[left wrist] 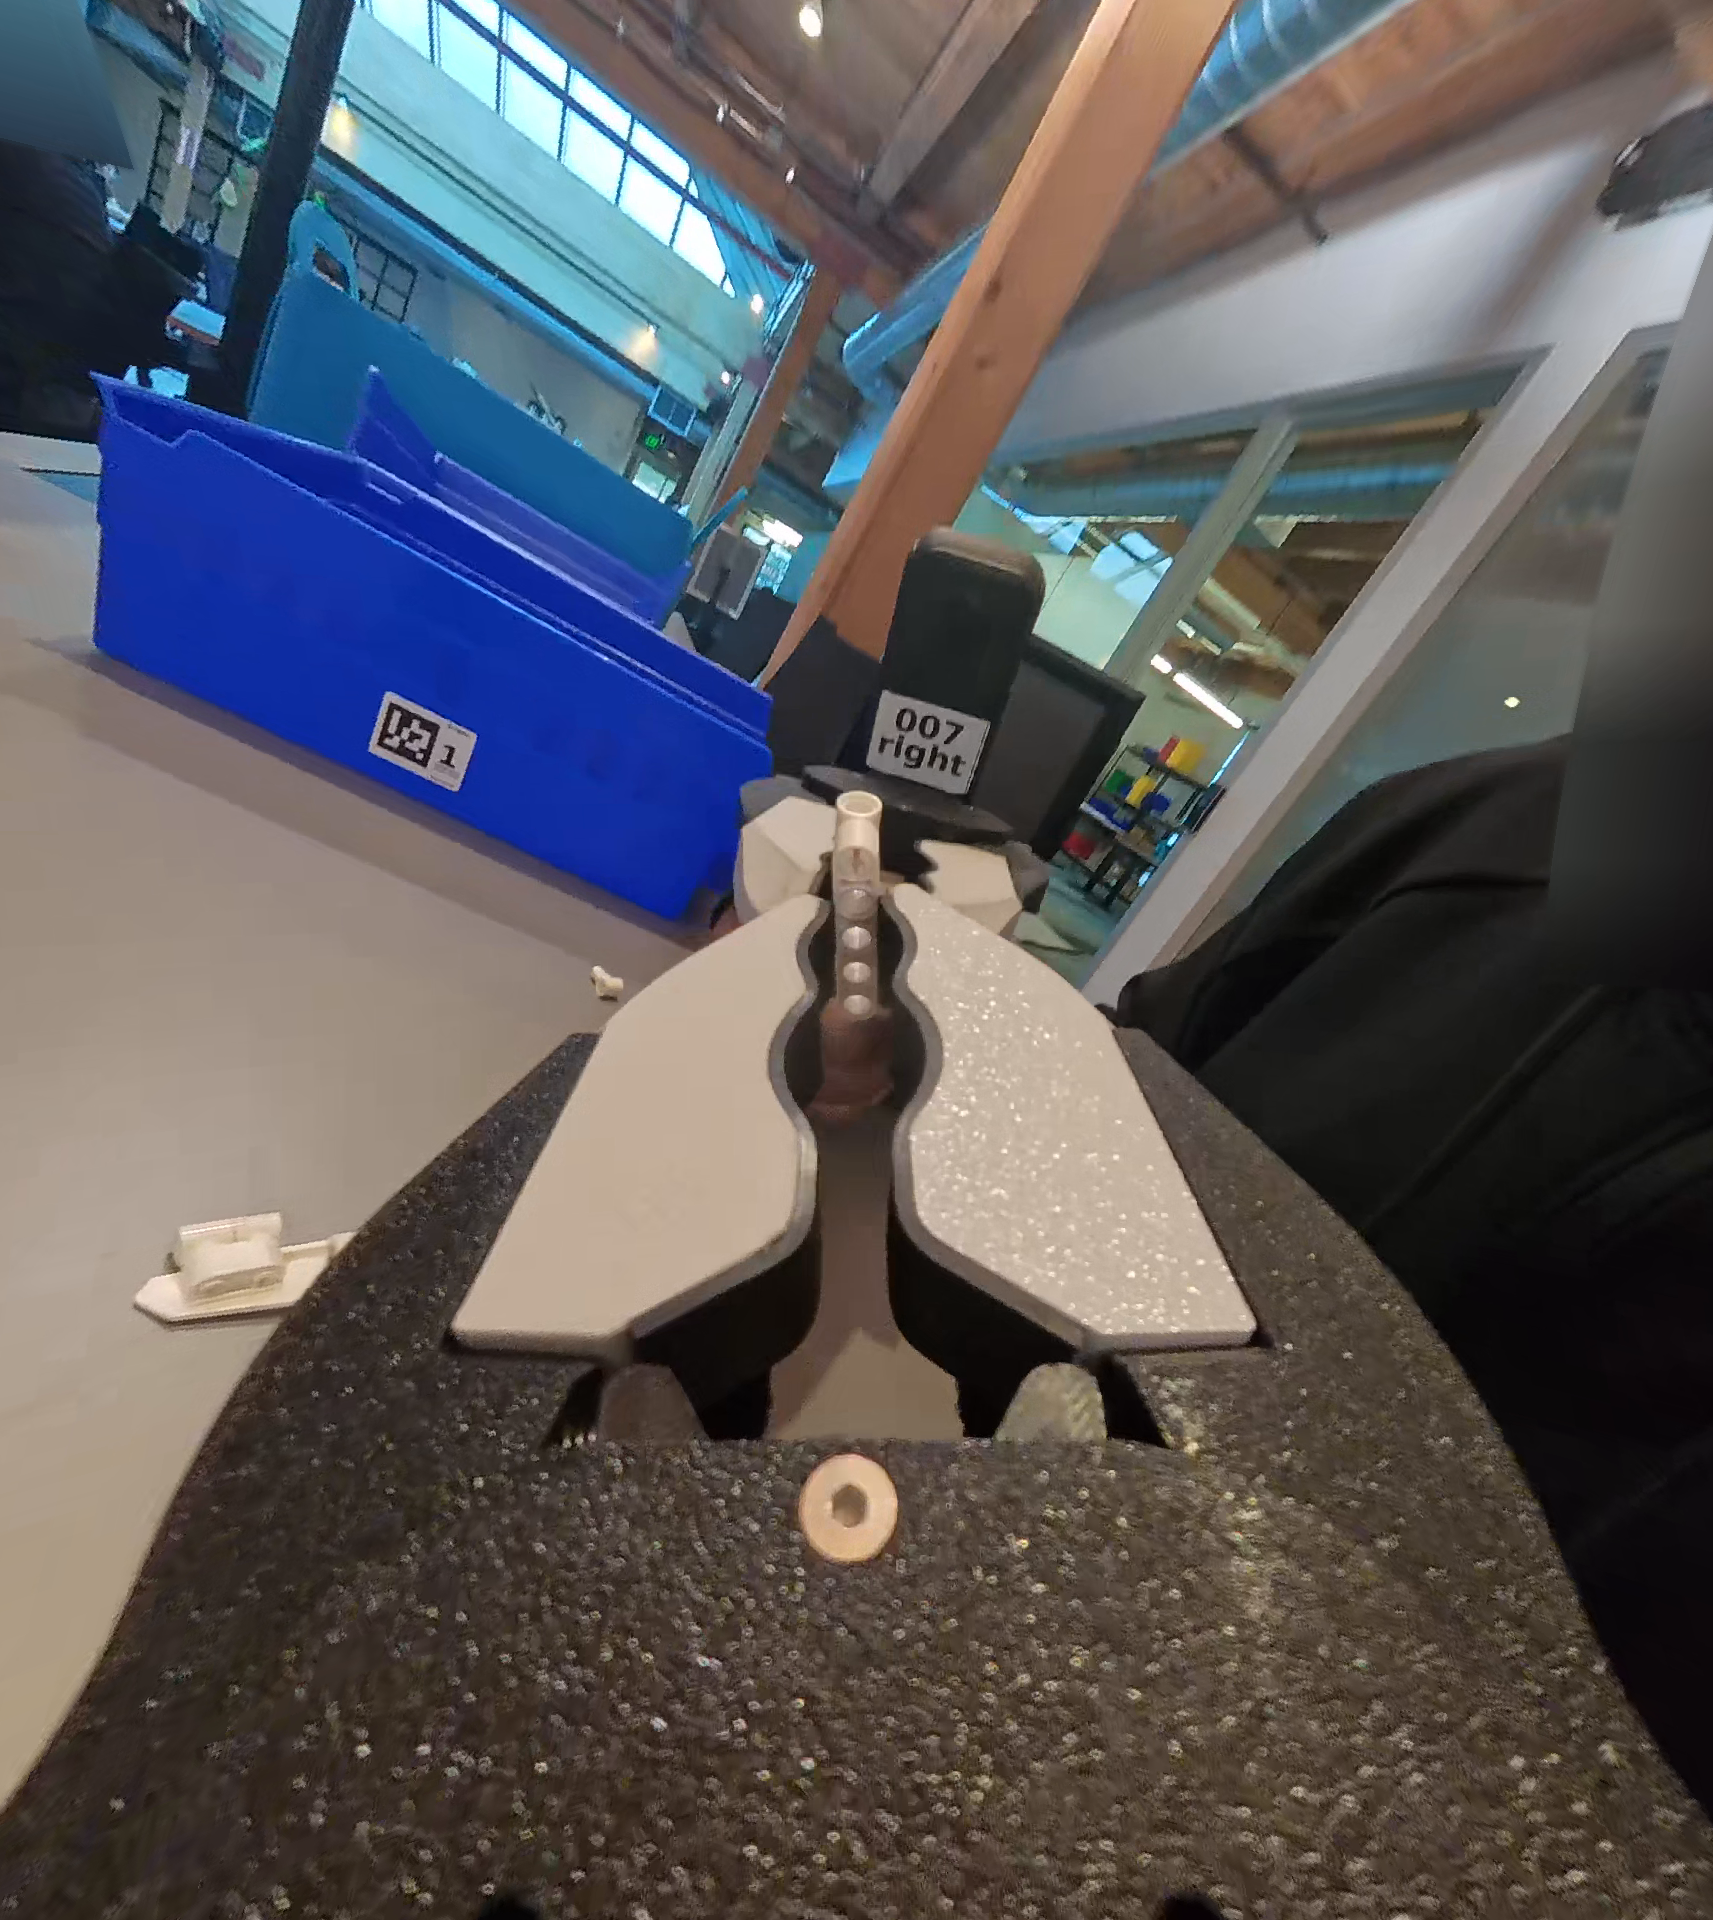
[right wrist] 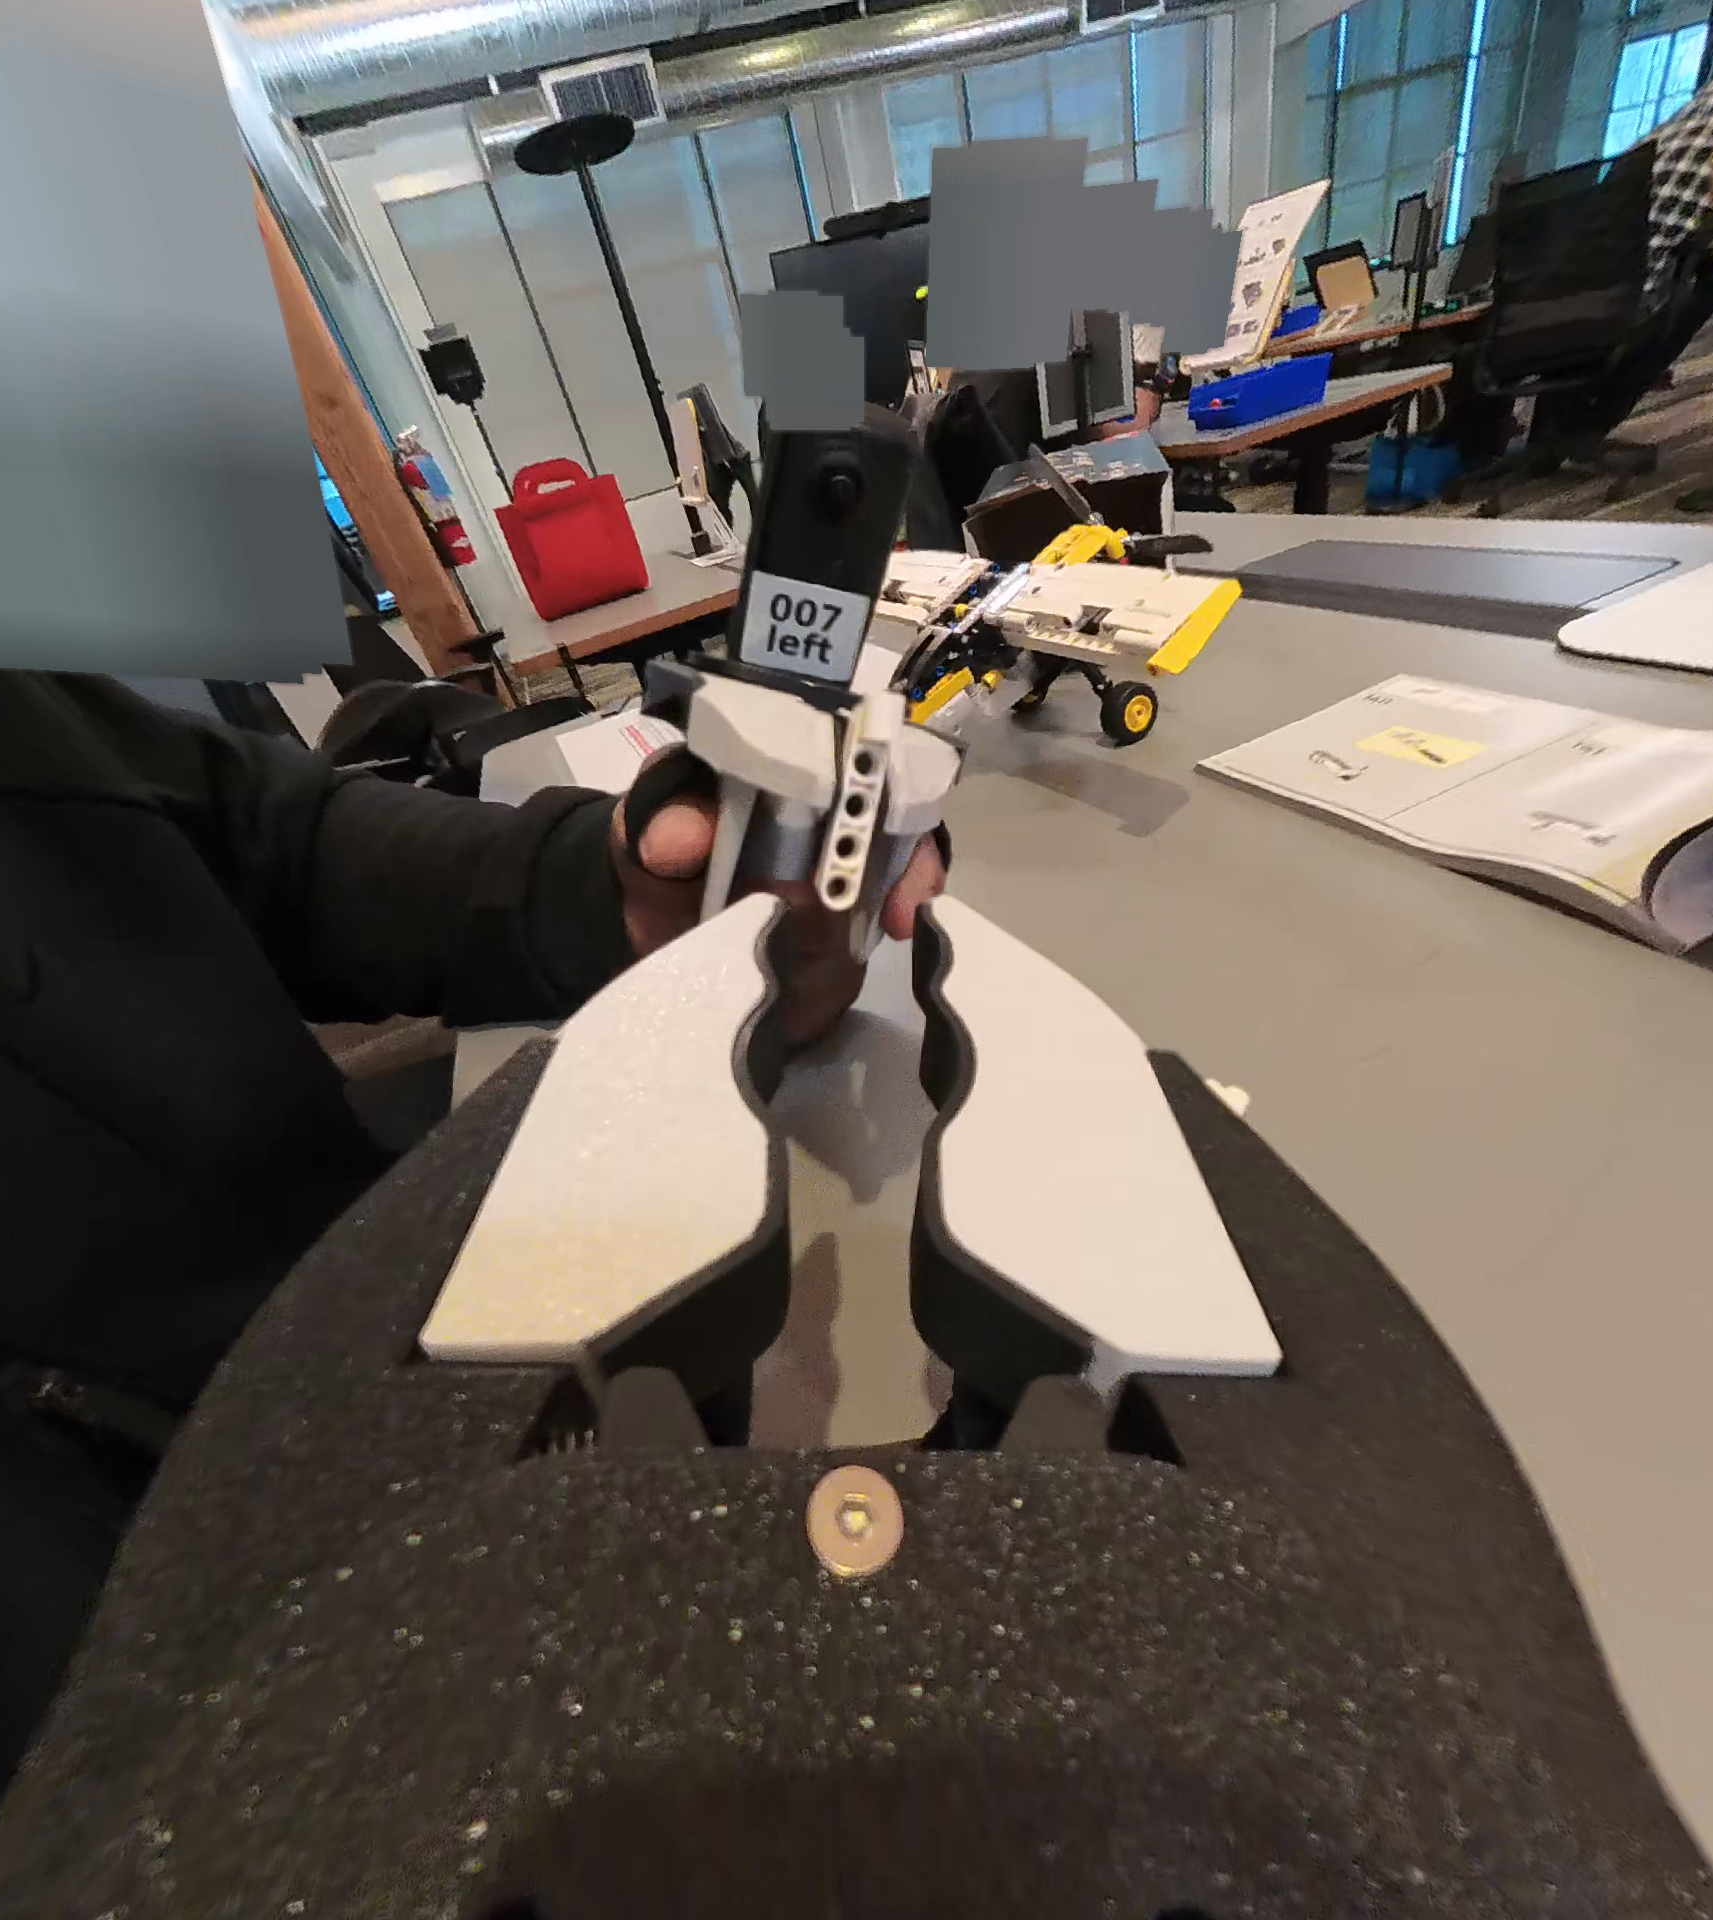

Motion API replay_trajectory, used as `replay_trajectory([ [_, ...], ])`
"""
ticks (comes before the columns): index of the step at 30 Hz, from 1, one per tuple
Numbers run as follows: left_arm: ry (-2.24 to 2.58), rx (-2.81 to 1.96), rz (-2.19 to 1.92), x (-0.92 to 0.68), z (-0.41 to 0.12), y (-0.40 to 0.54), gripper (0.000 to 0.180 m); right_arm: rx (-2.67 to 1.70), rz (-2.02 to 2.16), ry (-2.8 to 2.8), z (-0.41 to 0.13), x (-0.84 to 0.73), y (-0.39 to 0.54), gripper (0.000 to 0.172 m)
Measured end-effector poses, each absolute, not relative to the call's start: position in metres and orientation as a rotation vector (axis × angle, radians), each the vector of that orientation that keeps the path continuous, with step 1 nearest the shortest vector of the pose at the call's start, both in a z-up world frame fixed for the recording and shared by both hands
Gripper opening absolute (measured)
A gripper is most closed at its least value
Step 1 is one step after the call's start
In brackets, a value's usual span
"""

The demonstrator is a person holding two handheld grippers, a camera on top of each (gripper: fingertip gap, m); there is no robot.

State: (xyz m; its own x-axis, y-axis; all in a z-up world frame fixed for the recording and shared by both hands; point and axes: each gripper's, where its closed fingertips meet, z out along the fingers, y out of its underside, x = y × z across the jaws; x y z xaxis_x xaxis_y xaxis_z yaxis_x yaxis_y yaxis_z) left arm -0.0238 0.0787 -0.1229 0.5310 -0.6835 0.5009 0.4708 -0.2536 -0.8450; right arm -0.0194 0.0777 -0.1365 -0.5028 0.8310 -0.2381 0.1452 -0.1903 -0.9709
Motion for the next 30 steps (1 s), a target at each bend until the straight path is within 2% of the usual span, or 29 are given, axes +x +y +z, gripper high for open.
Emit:
replay_trajectory([
  [4, 0.192, -1.443, -1.123, -0.019, -0.123, 0.079, 0.007, -1.162, 1.748, -1.564, -0.137, -0.025, 0.068, 0.022],
  [7, 0.218, -1.453, -1.098, -0.017, -0.125, 0.079, 0.007, -1.154, 1.715, -1.573, -0.138, -0.029, 0.065, 0.009],
  [9, 0.225, -1.507, -1.073, -0.018, -0.131, 0.081, 0.01, -1.145, 1.645, -1.606, -0.142, -0.03, 0.07, 0.008],
  [12, 0.216, -1.592, -1.049, -0.024, -0.138, 0.083, 0.028, -1.057, 1.459, -1.674, -0.147, -0.029, 0.083, 0.007],
  [15, 0.184, -1.639, -1.112, -0.028, -0.137, 0.082, 0.033, -0.856, 1.175, -1.759, -0.151, -0.027, 0.1, 0.008],
  [23, -0.049, -1.702, -1.37, -0.038, -0.14, 0.086, 0.033, 0.029, 0.407, -1.785, -0.145, -0.026, 0.102, 0.007],
  [30, -0.053, -1.791, -1.461, -0.024, -0.153, 0.083, 0.033, 0.507, -0.006, -1.615, -0.143, -0.033, 0.094, 0.007],
])
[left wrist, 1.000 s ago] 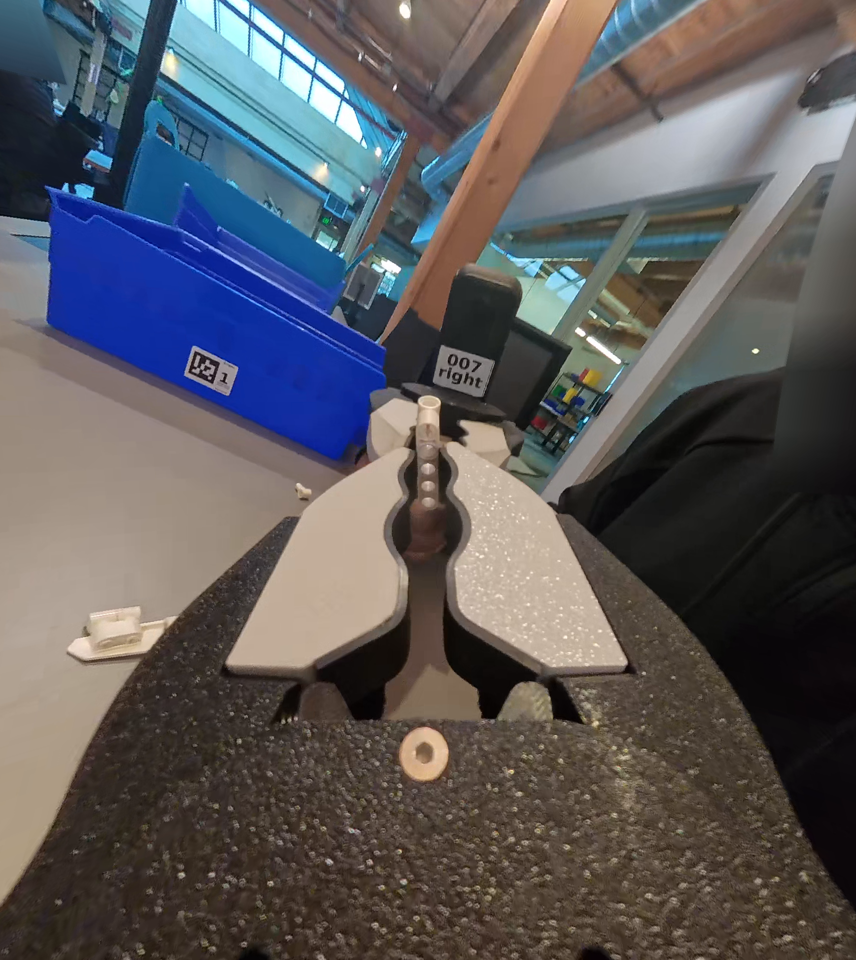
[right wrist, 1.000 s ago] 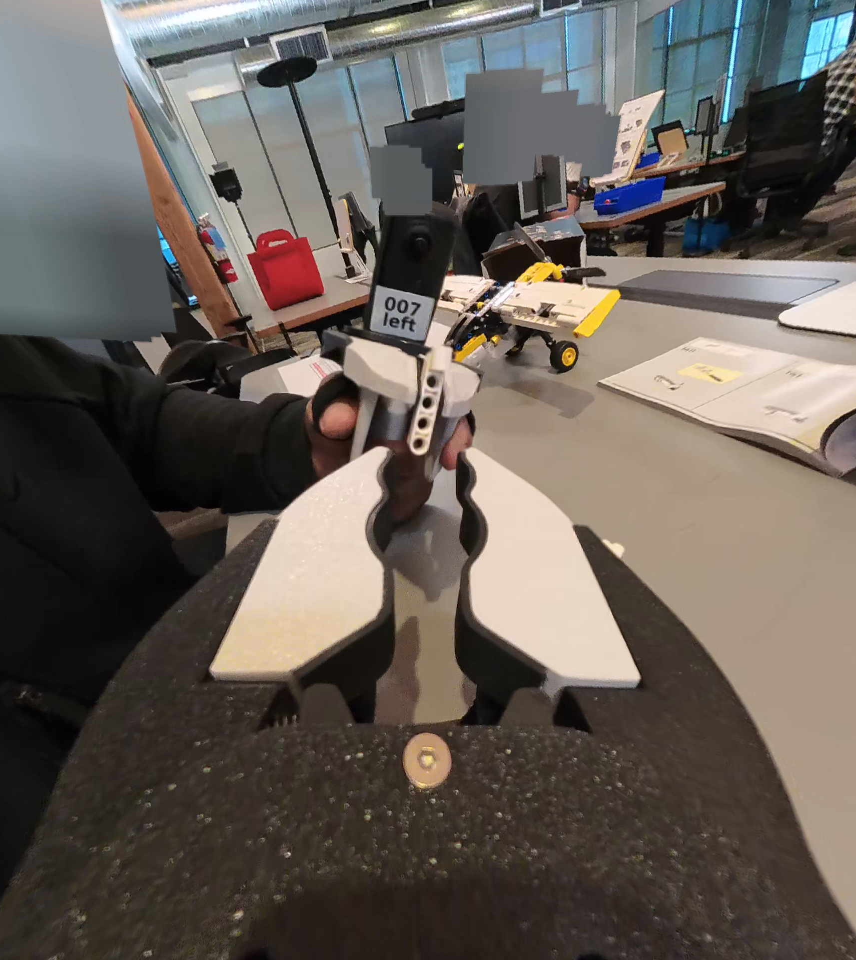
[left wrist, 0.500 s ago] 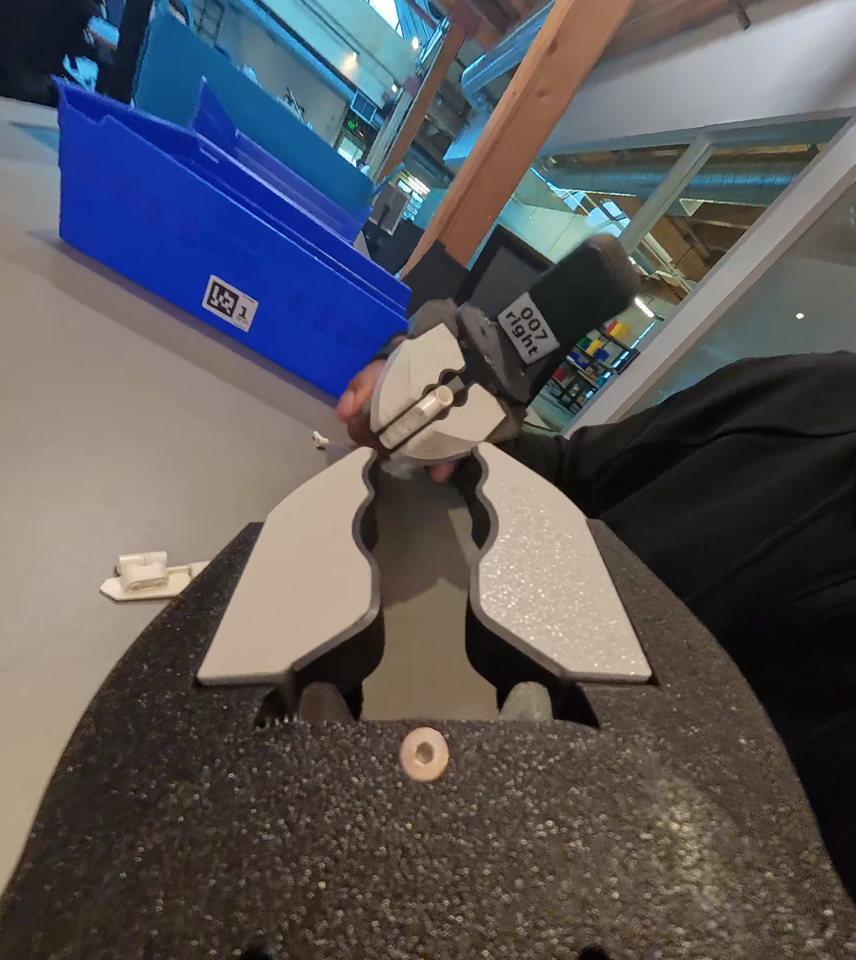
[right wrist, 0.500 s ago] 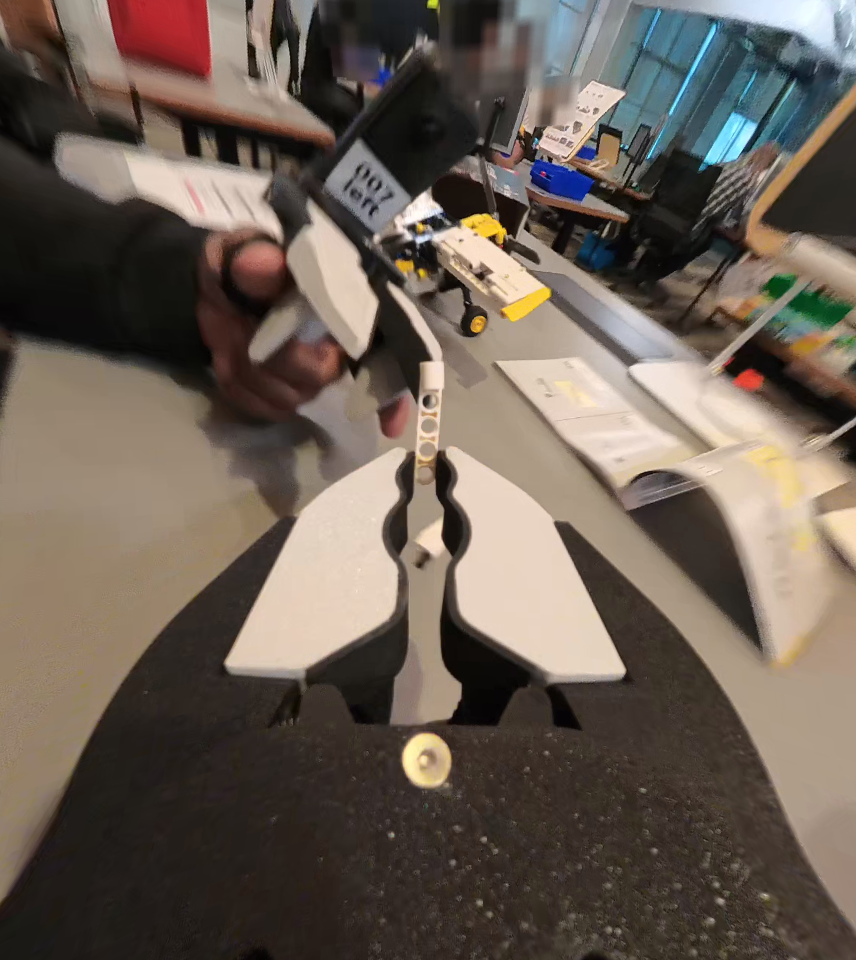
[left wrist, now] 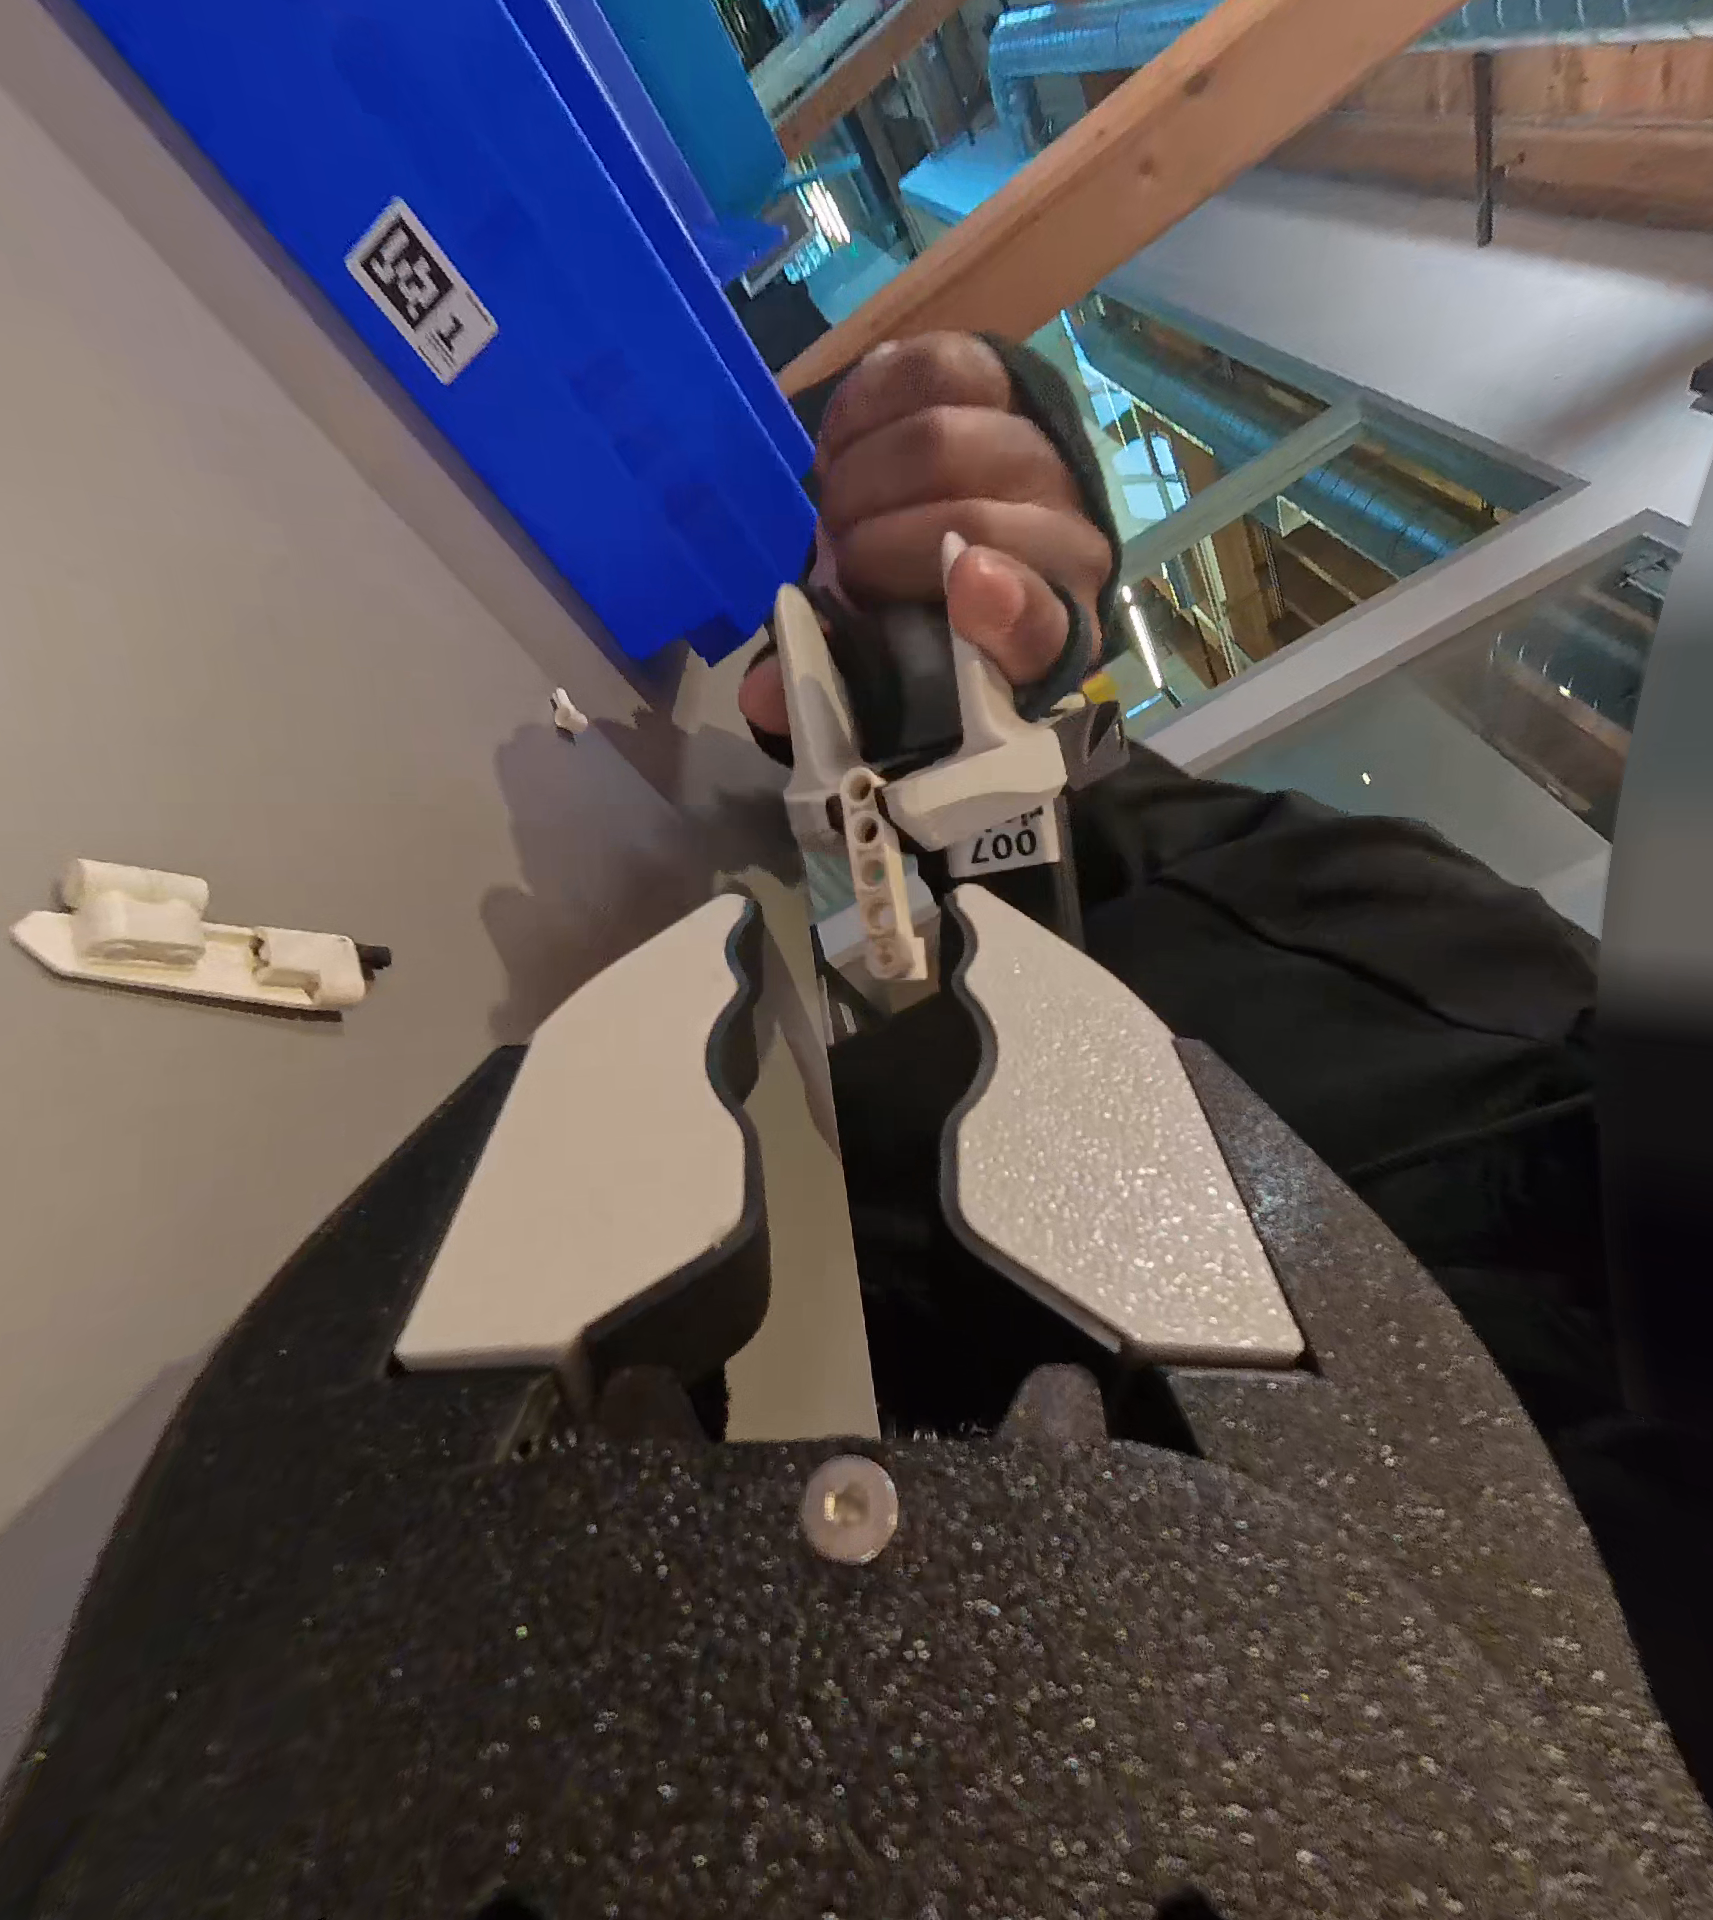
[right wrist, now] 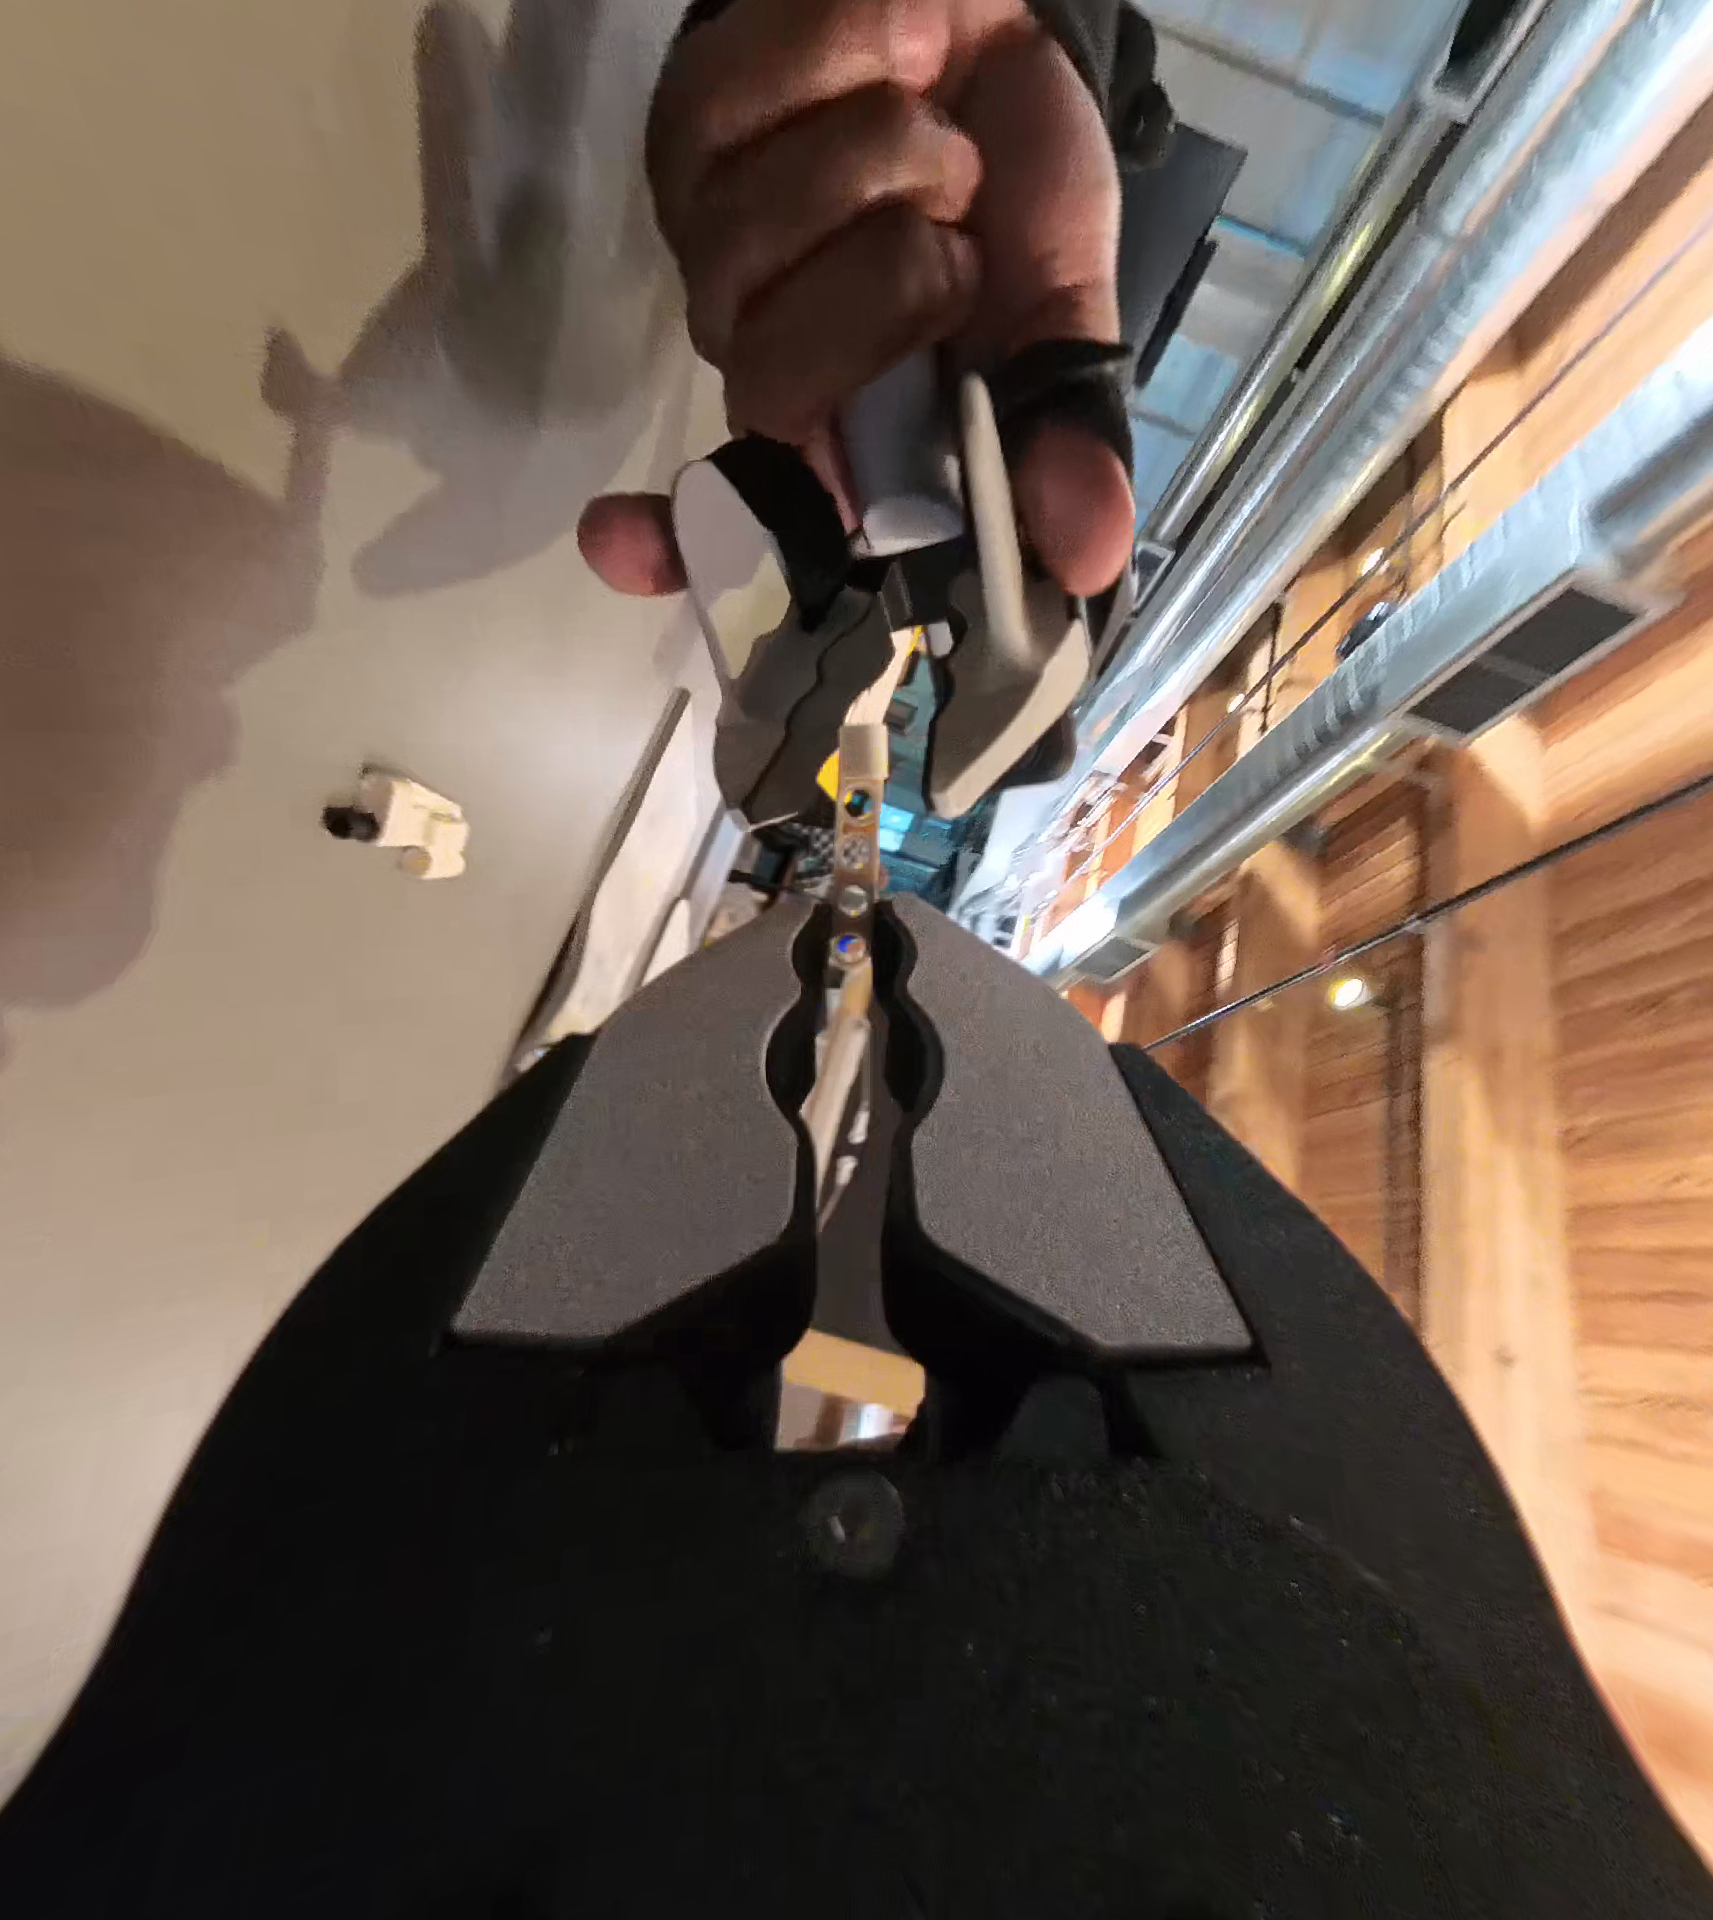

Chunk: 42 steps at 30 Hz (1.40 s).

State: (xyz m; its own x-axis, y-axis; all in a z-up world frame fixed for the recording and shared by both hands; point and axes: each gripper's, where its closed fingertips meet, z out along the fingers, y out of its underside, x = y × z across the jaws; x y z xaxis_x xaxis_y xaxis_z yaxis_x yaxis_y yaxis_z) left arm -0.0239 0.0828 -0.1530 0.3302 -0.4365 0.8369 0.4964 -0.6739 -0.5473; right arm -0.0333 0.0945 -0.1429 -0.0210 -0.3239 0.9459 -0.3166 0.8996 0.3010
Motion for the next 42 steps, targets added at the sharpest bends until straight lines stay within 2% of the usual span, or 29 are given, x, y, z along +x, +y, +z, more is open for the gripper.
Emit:
replay_trajectory([
  [5, -0.002, -1.842, -1.496, -0.011, -0.16, 0.077, 0.029, 0.664, -0.088, -1.575, -0.147, -0.035, 0.087, 0.007],
  [9, 0.061, -1.834, -1.516, -0.005, -0.159, 0.071, 0.01, 0.74, -0.092, -1.555, -0.149, -0.033, 0.078, 0.007],
  [13, 0.1, -1.782, -1.477, -0.007, -0.155, 0.071, 0.008, 0.671, -0.028, -1.546, -0.141, -0.036, 0.076, 0.009],
  [17, 0.044, -1.69, -1.362, -0.024, -0.146, 0.081, 0.008, 0.338, 0.084, -1.613, -0.133, -0.042, 0.098, 0.023],
  [22, 0.053, -1.584, -1.168, -0.037, -0.135, 0.089, 0.008, -0.184, 0.61, -1.671, -0.132, -0.038, 0.094, 0.051],
  [27, 0.043, -1.523, -1.142, -0.036, -0.131, 0.092, 0.008, -0.332, 0.833, -1.629, -0.131, -0.052, 0.075, 0.062],
  [33, 0.002, -1.48, -1.229, -0.036, -0.128, 0.091, 0.007, -0.314, 0.746, -1.571, -0.129, -0.062, 0.078, 0.062],
  [42, 0.013, -1.483, -1.331, -0.025, -0.129, 0.088, 0.007, -0.262, 0.786, -1.551, -0.124, -0.057, 0.075, 0.045],
])
